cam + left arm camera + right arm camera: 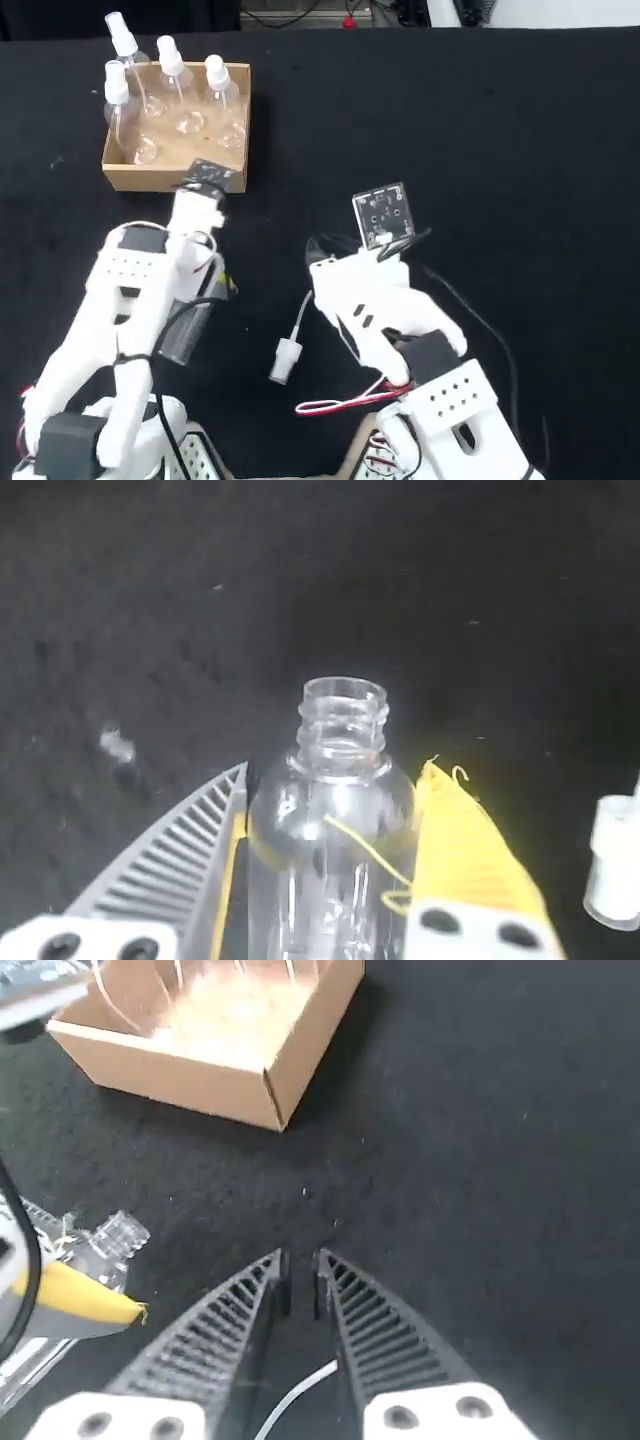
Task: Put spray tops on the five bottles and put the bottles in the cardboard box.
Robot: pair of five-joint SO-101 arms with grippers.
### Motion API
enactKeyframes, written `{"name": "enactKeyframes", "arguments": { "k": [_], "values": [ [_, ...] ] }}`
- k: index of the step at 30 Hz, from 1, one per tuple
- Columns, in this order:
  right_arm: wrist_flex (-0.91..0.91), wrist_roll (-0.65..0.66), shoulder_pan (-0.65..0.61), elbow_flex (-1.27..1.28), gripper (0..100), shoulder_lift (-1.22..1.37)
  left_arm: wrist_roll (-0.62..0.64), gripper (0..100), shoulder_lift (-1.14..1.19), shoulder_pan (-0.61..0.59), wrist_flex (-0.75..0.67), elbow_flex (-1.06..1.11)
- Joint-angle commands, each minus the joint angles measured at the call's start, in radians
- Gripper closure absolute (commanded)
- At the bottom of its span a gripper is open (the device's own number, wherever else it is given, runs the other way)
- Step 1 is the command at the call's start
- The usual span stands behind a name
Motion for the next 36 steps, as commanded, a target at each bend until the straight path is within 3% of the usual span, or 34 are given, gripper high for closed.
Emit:
{"name": "enactKeyframes", "arguments": {
  "k": [1, 5, 10, 15, 18, 25, 28, 32, 36],
  "values": [
    [0.058, 0.066, -0.041, -0.102, 94.6, 0.001, 0.071, 80, -0.040, -0.024, -0.015, 0.004],
    [0.126, 0.149, -0.124, -0.133, 94.6, 0.004, 0.091, 80, -0.041, -0.030, -0.072, 0.038],
    [0.244, 0.224, -0.140, -0.214, 94.3, 0.108, 0.089, 80, -0.035, -0.067, -0.166, 0.116],
    [0.370, 0.373, -0.143, -0.282, 87.0, 0.309, 0.095, 80, -0.035, -0.133, -0.170, 0.113],
    [0.404, 0.551, -0.160, -0.285, 86.8, 0.381, 0.146, 80, -0.034, -0.183, -0.170, 0.091],
    [0.503, 1.138, -0.224, -0.275, 86.4, 0.380, 0.215, 80, -0.034, -0.200, -0.170, 0.091],
    [0.532, 1.300, -0.242, -0.254, 85.6, 0.383, 0.242, 80, -0.034, -0.217, -0.166, 0.090],
    [0.539, 1.326, -0.261, -0.251, 75.8, 0.384, 0.282, 80, -0.034, -0.277, -0.169, 0.085],
    [0.539, 1.343, -0.358, -0.229, 74.6, 0.386, 0.307, 80, -0.034, -0.340, -0.163, 0.061]
  ]
}}
